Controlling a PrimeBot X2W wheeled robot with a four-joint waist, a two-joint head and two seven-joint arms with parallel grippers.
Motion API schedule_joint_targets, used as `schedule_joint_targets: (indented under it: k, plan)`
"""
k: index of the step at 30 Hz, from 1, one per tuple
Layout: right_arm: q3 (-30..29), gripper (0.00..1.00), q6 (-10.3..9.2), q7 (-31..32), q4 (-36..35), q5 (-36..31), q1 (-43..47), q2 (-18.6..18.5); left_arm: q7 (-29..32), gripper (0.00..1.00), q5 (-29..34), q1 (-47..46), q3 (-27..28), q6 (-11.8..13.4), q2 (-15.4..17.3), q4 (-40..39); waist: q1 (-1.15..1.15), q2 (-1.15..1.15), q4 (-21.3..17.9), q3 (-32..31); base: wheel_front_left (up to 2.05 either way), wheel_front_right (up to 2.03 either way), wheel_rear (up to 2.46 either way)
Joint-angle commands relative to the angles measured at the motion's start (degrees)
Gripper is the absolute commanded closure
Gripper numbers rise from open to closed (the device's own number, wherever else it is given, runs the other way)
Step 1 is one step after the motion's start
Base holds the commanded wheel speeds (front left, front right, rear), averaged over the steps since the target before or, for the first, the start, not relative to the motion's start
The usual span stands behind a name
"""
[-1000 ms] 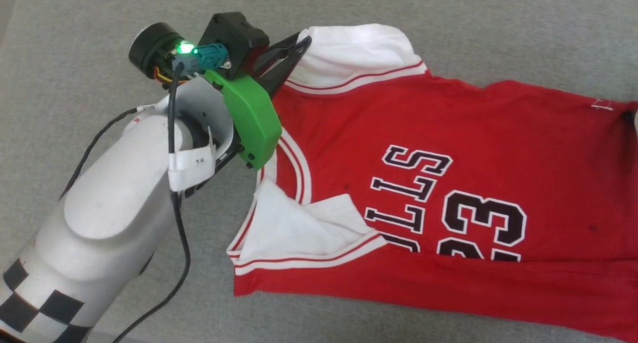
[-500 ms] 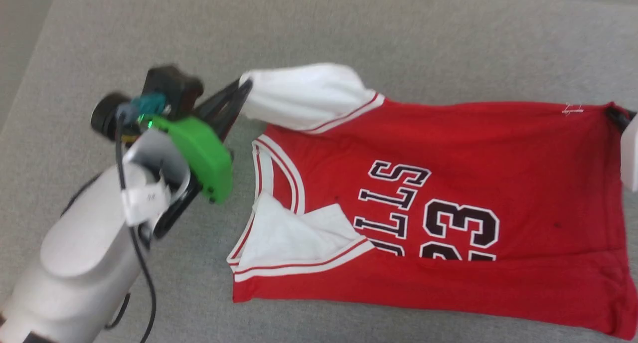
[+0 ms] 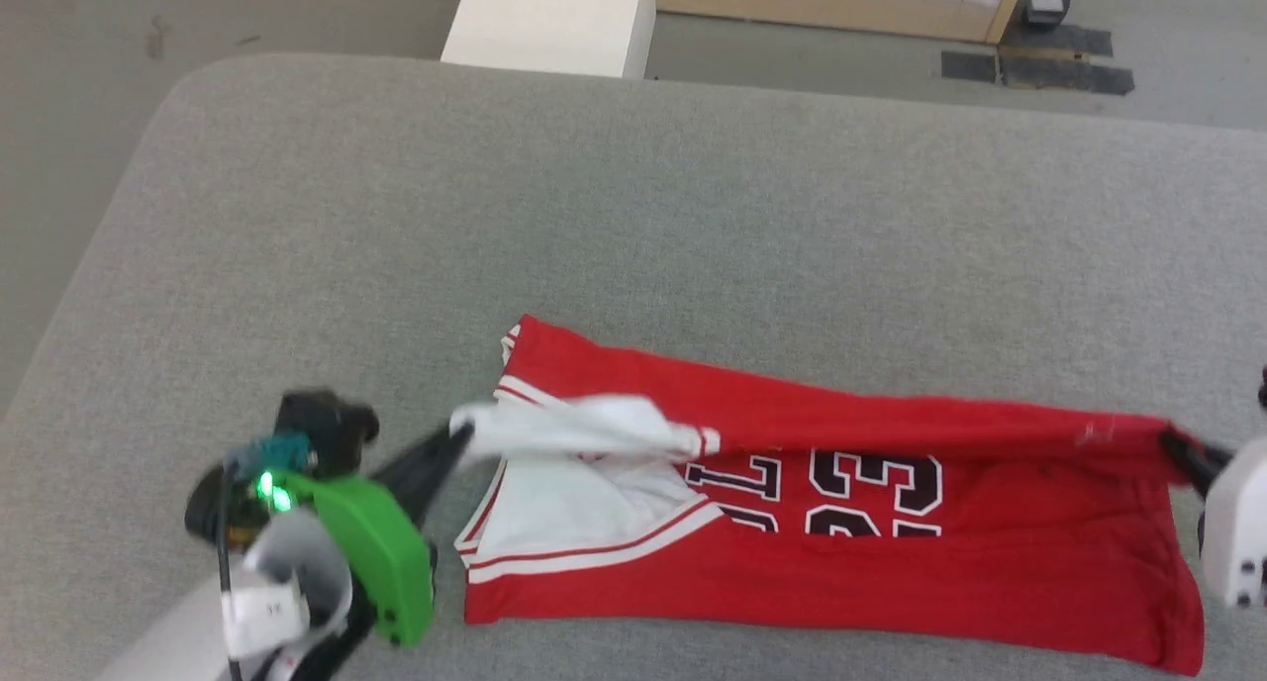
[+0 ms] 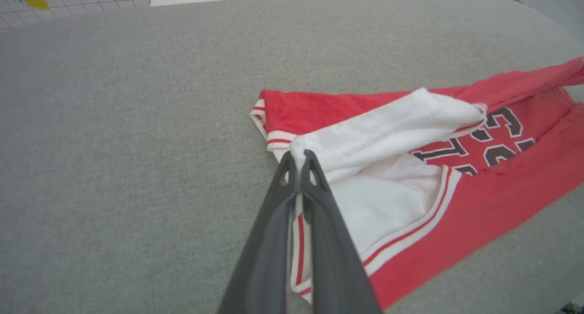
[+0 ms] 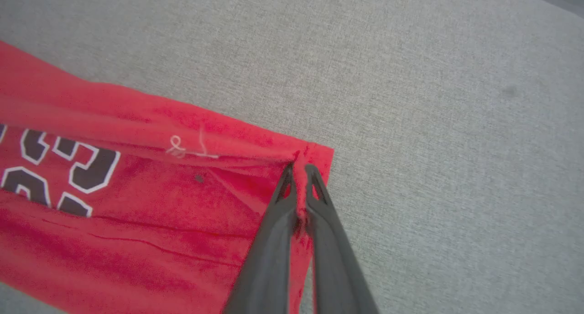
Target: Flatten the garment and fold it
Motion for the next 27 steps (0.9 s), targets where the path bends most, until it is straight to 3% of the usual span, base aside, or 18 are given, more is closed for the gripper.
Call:
schedule_joint_targets:
  k: [1,6,14,15,16,17,18,27]
  plan:
    - [-0.72,1.0,-0.09,1.09,-1.17,0.36,2.17,0.45,0.3,1.0,-0.78,1.91,-0.45,0.44,0.68,0.03,0.0,0.0,0.2,-0.23,0.0,0.0,0.0]
    - [-1.17,1.0,-0.09,3.92,-3.65,-1.37,7.29,0.07,1.22,1.0,-0.49,4.59,-3.32,-0.38,0.33,2.72,0.0,0.0,0.43,0.24,0.0,0.0,0.0]
    - [2.02,1.0,-0.09,6.13,-3.15,-2.27,8.83,-1.17,0.03,1.0,1.74,3.42,-6.64,-2.73,-2.9,11.21,0.0,0.0,0.55,1.37,0.0,0.0,0.0]
    - [2.54,1.0,-0.09,6.31,-2.94,-2.43,8.74,-1.51,-0.46,0.94,2.13,3.02,-6.91,-3.05,-3.4,12.06,0.0,0.0,0.59,1.42,0.0,0.0,0.0]
    - [2.83,0.76,-0.09,6.33,-2.79,-2.42,8.63,-1.69,-1.0,0.5,2.52,2.7,-7.05,-3.2,-3.74,12.66,0.0,0.0,0.62,1.41,0.0,0.0,0.0]
    - [3.08,0.18,-0.09,6.29,-2.6,-2.3,8.44,-1.8,-1.8,0.0,3.02,2.34,-7.14,-3.24,-4.18,13.38,0.0,0.0,0.66,1.29,0.0,0.0,0.0]
    - [3.23,0.0,-0.09,6.26,-2.46,-2.17,8.2,-1.85,-2.42,0.0,3.28,2.13,-7.18,-3.29,-4.53,13.94,0.0,0.0,0.66,1.05,0.0,0.0,0.0]
    - [0.73,0.0,-0.09,5.59,-7.42,2.5,5.22,-1.17,-13.86,0.0,3.66,2.35,-2.96,-1.67,-5.83,14.69,0.0,0.0,0.15,-4.2,0.0,0.0,0.0]
